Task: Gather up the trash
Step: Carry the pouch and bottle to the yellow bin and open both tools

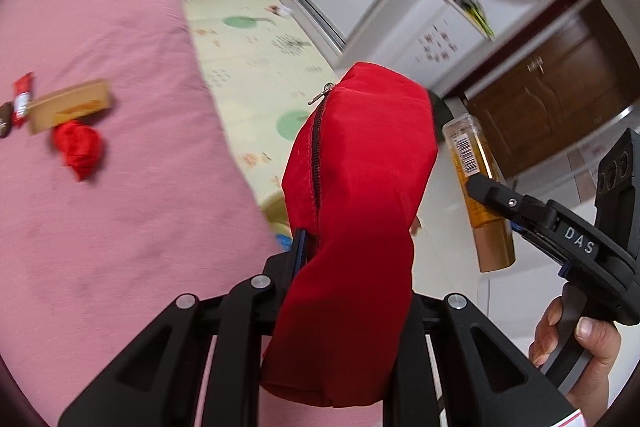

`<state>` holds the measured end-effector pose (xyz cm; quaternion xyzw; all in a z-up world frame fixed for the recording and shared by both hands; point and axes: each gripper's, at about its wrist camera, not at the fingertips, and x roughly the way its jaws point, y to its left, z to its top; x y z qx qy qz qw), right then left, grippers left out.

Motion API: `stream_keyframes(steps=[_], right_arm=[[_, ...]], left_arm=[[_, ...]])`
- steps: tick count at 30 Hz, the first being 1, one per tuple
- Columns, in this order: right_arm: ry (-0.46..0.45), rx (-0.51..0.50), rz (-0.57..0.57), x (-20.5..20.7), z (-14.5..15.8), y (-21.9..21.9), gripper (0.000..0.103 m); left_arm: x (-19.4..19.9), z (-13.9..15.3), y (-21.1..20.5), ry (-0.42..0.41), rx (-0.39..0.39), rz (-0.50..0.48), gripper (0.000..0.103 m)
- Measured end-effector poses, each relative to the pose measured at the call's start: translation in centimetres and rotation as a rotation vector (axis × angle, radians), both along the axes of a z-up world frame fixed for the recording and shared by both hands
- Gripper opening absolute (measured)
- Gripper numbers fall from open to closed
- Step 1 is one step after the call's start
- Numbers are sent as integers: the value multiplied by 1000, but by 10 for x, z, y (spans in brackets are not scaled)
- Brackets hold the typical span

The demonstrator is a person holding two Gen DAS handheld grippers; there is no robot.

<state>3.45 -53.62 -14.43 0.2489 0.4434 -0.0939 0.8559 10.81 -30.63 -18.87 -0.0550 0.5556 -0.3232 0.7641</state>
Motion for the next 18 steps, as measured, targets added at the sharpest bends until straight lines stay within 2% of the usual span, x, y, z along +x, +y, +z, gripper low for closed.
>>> stream_keyframes(steps=[5, 9, 10, 12, 13, 14, 16, 18], right_arm=[[27, 11, -85, -26, -15, -37, 34], [29, 14, -112, -32, -23, -53, 34], [29, 14, -113, -32, -24, -56, 35], [31, 25, -115, -30, -28, -64, 36], [19, 24, -131, -31, -28, -68, 46], [7, 32, -143, -33, -28, -72, 52], [1, 31, -159, -35, -29, -77, 54], [2, 41, -166, -35, -30, -81, 54]], left_arm=[[-7, -19, -47, 27, 7, -81, 16], [-9, -30, -79, 47, 2, -135, 16], [-9, -31, -85, 38, 2, -151, 19], [-7, -30, -94, 9, 24, -156, 42], [-4, -30, -98, 3, 29, -156, 69], [-1, -29, -100, -10, 30, -141, 76], [6, -31, -99, -25, 47, -127, 77], [12, -35, -99, -5, 83, -119, 77]])
